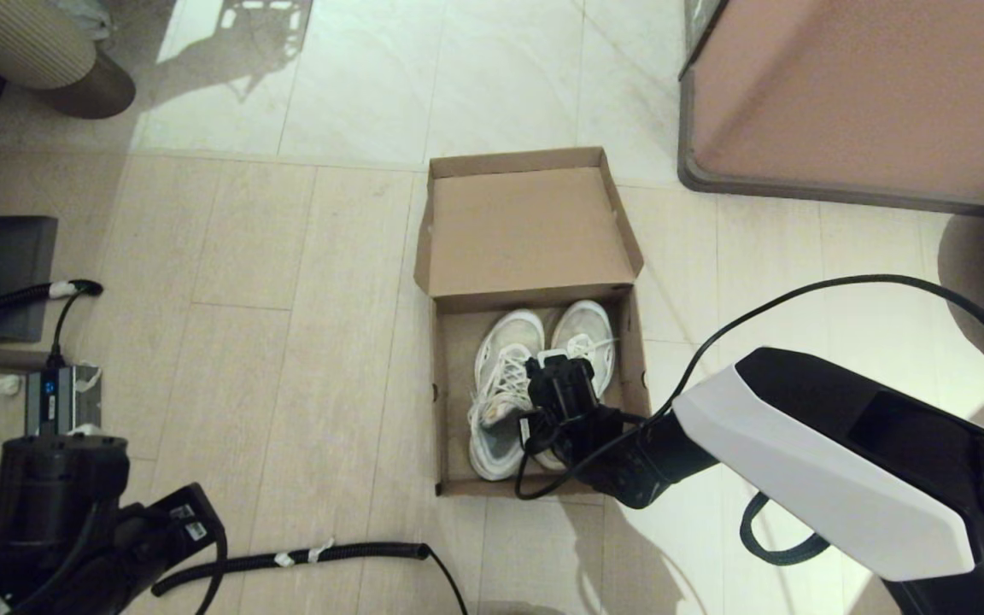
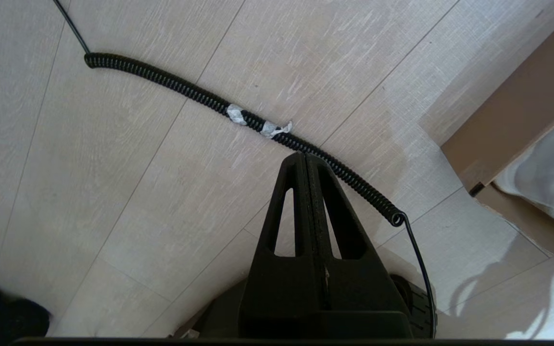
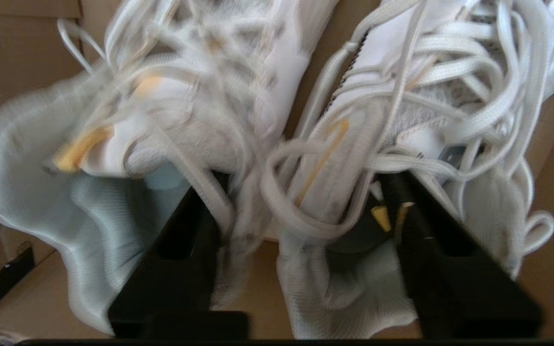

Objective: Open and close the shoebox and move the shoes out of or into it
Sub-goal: Put the shoes into the shoe box

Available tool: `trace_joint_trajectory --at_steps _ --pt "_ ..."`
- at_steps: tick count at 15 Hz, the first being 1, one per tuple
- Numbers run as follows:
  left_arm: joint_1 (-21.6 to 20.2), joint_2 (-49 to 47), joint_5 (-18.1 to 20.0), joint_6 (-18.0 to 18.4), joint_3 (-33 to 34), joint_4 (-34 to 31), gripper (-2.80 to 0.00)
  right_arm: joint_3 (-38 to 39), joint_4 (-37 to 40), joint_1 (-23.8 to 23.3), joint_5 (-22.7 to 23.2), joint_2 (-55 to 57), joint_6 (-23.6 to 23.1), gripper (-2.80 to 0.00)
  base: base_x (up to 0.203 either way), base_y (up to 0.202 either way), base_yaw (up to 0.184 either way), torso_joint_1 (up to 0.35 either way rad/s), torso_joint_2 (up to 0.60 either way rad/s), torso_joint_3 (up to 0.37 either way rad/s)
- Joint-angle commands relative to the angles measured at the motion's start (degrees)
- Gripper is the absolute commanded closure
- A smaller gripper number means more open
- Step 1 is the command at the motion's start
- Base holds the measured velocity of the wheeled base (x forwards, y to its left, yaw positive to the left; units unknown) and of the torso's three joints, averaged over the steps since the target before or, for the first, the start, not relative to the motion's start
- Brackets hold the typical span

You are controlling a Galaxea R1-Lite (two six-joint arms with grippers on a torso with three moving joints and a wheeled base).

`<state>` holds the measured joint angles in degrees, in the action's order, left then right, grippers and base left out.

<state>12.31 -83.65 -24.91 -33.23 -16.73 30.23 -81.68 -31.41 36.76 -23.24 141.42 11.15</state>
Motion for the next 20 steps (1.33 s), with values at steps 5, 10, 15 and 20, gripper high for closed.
trace_joint_trajectory --at_steps 5,10,15,20 --pt "-0.1 0.24 -0.14 -0.34 0.75 0.18 0.0 3.35 0.15 -3.78 -0.16 -5.98 0.16 -2.8 0.0 0.0 0.0 0.0 0.0 0.0" --pt "-0.1 -0.9 -0.06 -0.27 0.38 0.25 0.0 10.05 -0.14 -5.18 2.77 -13.87 1.26 -2.8 0.0 0.0 0.0 0.0 0.0 0.0" --pt "-0.1 -0.72 -0.23 -0.08 0.38 0.27 0.0 11.46 0.1 -5.39 3.11 -14.54 4.05 -2.8 0.0 0.0 0.0 0.0 0.0 0.0" --pt "-0.1 -0.72 -0.23 -0.08 0.38 0.27 0.0 15.53 2.36 -7.26 6.03 -16.41 5.3 -2.8 0.0 0.0 0.0 0.0 0.0 0.0"
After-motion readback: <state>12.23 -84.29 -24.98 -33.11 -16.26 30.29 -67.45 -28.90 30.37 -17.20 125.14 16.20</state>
